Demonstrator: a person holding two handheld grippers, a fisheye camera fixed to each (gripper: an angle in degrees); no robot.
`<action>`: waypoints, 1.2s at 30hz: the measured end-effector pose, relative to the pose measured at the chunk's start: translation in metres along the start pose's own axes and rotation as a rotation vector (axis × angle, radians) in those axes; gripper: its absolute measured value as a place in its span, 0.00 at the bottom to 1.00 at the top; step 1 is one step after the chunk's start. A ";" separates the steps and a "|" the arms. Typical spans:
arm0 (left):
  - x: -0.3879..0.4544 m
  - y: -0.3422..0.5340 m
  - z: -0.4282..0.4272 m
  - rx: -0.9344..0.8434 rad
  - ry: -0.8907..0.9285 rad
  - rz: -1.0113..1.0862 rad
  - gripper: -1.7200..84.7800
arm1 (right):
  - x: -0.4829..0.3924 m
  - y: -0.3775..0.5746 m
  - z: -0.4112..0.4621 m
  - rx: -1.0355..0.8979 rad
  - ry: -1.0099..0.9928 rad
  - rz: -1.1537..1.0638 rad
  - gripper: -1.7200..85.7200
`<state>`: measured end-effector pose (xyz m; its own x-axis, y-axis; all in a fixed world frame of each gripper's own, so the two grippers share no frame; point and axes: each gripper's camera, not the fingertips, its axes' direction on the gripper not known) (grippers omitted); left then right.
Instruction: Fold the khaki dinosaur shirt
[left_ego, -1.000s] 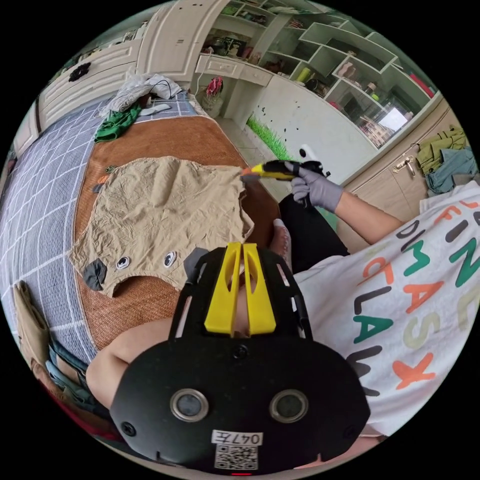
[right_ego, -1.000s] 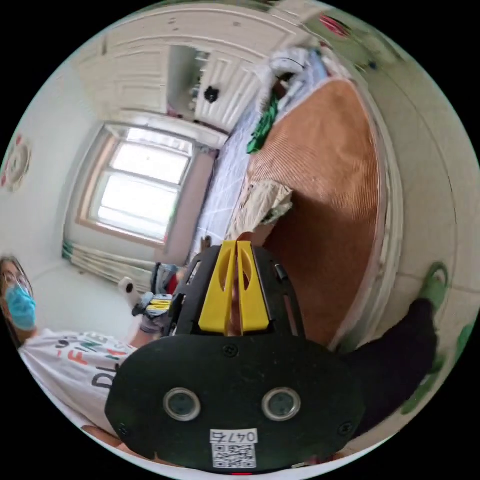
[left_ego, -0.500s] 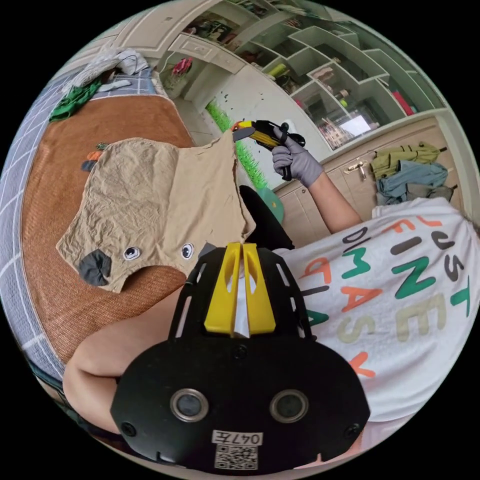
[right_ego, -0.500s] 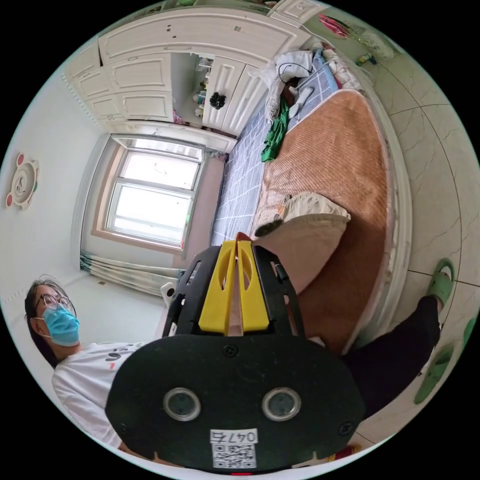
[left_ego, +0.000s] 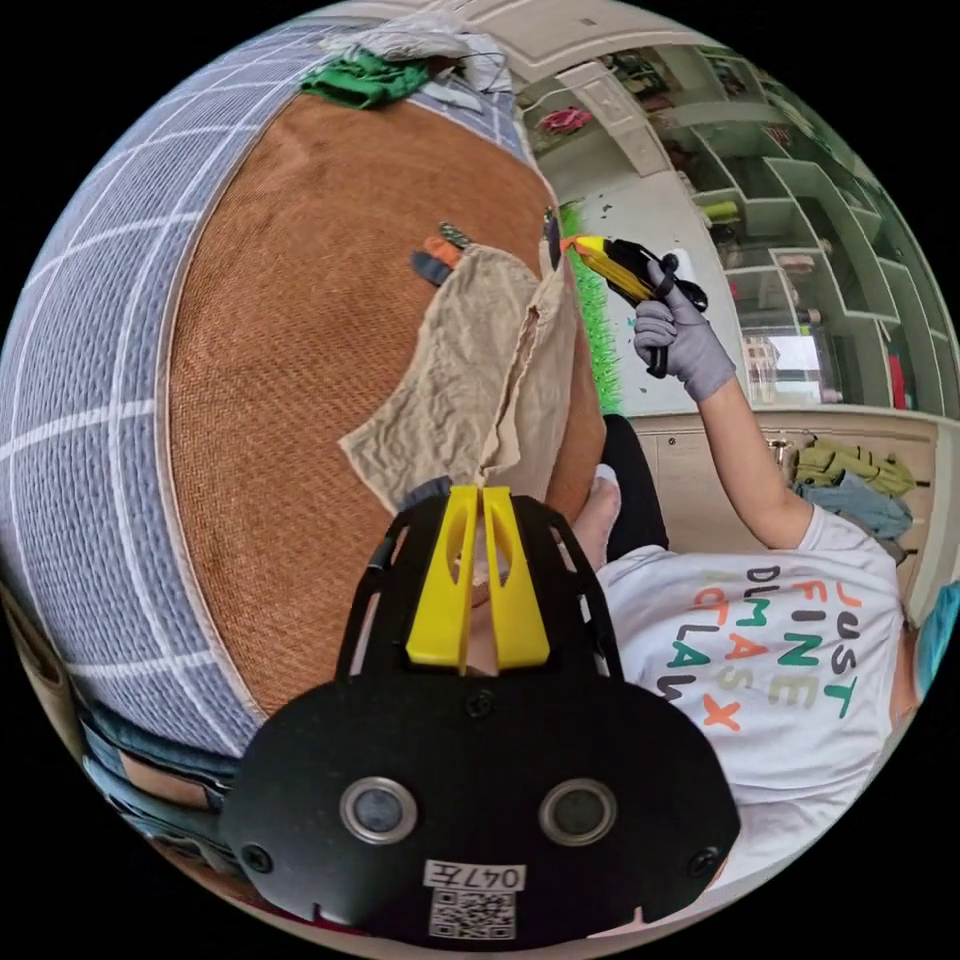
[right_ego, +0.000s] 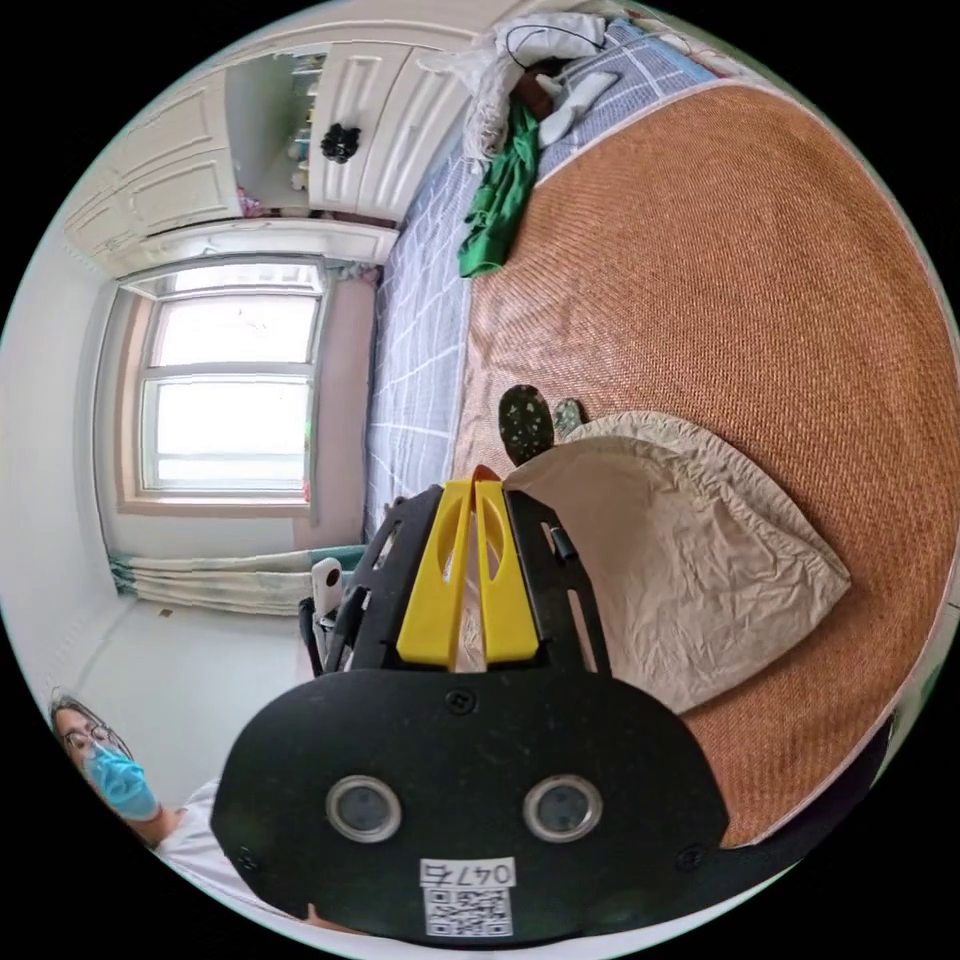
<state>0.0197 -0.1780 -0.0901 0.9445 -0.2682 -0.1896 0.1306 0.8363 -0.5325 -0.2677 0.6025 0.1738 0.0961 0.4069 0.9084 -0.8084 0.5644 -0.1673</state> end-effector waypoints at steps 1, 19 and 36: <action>-0.007 -0.004 0.004 -0.005 0.007 -0.008 0.01 | 0.002 -0.007 0.010 0.000 0.010 0.018 0.01; -0.022 0.021 0.077 0.289 -0.127 -0.098 0.13 | -0.042 0.054 -0.061 0.003 0.051 -0.206 0.08; 0.095 -0.024 0.226 0.151 -0.160 -0.128 0.13 | -0.113 0.063 0.005 -0.172 -0.085 -0.090 0.01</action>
<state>0.1746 -0.1150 0.0913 0.9514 -0.3077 0.0106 0.2845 0.8653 -0.4127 -0.3320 0.5888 0.0624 0.1081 0.2916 0.9504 -0.6870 0.7129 -0.1406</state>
